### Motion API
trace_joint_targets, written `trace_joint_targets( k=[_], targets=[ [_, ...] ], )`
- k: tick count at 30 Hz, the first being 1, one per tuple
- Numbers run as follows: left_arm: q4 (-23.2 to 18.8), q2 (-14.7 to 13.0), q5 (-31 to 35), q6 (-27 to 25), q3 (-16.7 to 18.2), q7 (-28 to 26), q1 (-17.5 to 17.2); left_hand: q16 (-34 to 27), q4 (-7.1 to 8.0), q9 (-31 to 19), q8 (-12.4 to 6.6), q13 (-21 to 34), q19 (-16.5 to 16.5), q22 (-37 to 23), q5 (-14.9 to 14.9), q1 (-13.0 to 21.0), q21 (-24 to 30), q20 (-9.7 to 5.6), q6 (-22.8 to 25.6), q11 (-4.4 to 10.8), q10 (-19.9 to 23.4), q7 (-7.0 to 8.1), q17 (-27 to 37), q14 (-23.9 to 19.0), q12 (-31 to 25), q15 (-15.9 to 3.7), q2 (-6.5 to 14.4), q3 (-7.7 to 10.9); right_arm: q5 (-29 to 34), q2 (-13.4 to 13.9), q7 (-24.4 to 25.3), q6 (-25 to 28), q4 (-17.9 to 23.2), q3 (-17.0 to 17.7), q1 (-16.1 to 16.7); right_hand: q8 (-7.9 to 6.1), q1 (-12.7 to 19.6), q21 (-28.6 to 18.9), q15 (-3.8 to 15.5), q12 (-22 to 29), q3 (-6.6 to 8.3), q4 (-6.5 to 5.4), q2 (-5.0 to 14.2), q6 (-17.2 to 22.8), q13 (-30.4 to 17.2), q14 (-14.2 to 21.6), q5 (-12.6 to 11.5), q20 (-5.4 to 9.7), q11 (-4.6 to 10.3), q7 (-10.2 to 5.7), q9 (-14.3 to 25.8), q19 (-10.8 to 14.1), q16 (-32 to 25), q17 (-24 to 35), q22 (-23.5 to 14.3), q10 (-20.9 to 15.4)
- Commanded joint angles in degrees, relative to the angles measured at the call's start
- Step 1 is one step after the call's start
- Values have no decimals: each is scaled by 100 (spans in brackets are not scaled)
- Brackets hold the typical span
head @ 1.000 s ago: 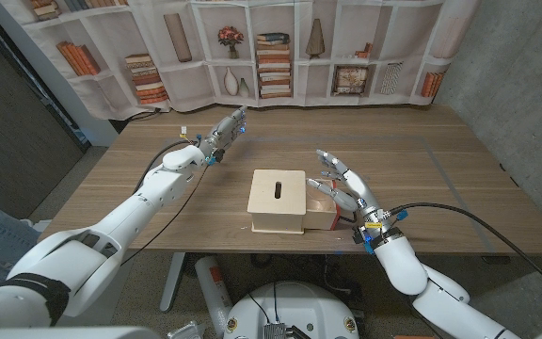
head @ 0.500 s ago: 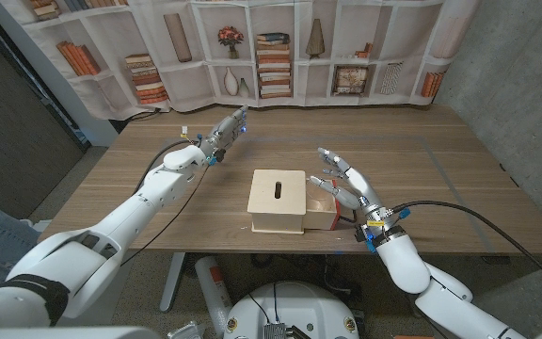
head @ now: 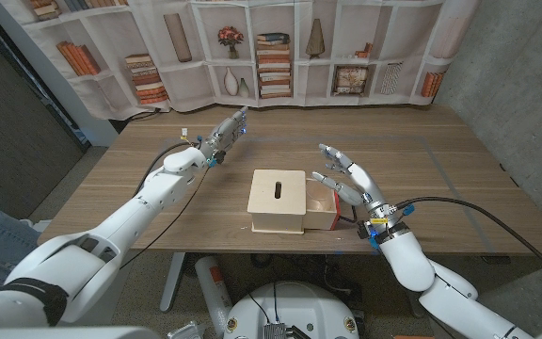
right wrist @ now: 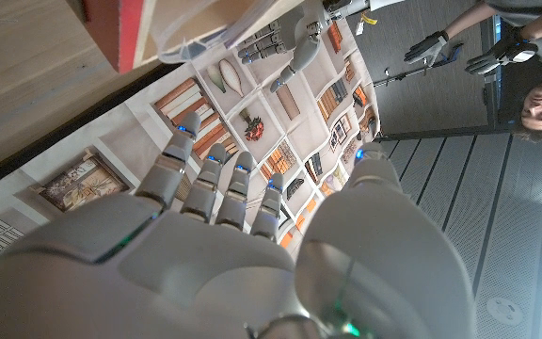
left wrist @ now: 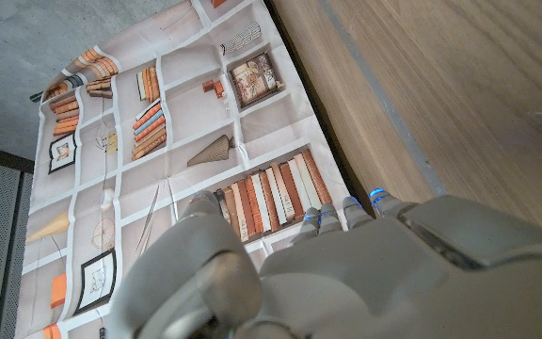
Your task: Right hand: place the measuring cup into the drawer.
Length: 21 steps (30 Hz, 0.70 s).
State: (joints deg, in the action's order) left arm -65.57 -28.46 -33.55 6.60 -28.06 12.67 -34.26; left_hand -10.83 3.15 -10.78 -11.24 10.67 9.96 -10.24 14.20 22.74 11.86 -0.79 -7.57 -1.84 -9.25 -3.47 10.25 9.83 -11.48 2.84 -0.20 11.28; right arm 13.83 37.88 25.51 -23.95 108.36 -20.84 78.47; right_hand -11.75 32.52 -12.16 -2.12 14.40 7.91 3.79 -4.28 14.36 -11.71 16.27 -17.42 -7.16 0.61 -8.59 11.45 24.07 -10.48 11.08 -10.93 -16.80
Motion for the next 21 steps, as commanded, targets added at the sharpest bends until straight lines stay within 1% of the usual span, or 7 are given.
trace_joint_targets(
  k=[1,5,15,18,21],
  targets=[
    [-129,-49,-46,48,42,-51,-115,7,-3,-20,-30,13,312,-35,-13,12,-6,11,44,8,-27,-10,34,269,-27,10,38,-5,197,95,40,38,272,207,89,-37,4,17,69,38,15,-34,52,97,-17,-9,-40,10,23,-10,17,-61,-22,7,-12,-47],
    [-191,-76,-57,44,57,-74,-161,9,-3,-20,-34,13,340,-36,-14,13,-16,5,56,11,-30,-14,35,274,-25,6,41,-8,249,104,37,54,322,246,93,-45,0,16,70,41,19,-40,71,123,-15,-9,-48,15,42,-18,16,-61,-26,8,-14,-59],
    [-342,-168,-114,47,119,-108,-303,7,-3,-20,-36,13,349,-36,-14,15,-18,-11,68,12,-28,-20,35,270,-26,6,46,-16,300,145,-54,154,444,310,88,-96,-4,-4,78,64,32,-53,128,279,-10,10,-66,33,8,12,14,-14,-42,7,-17,-128],
    [-401,-207,-136,36,144,-127,-358,7,-3,-20,-35,13,353,-36,-14,16,-19,-9,67,12,-27,-17,35,272,-26,12,47,-17,308,146,-82,172,455,305,71,-98,-5,-7,112,71,37,-57,145,294,-9,22,-70,37,21,6,14,-8,-48,7,-18,-149],
    [-463,-248,-152,32,167,-148,-414,10,-3,-21,-35,13,367,-36,-14,16,-23,-8,67,10,-32,-20,35,279,-24,18,50,-19,315,131,-85,177,457,294,57,-105,-7,-13,143,75,41,-61,163,321,-7,33,-73,43,3,5,14,8,-54,7,-19,-162]
  ],
)
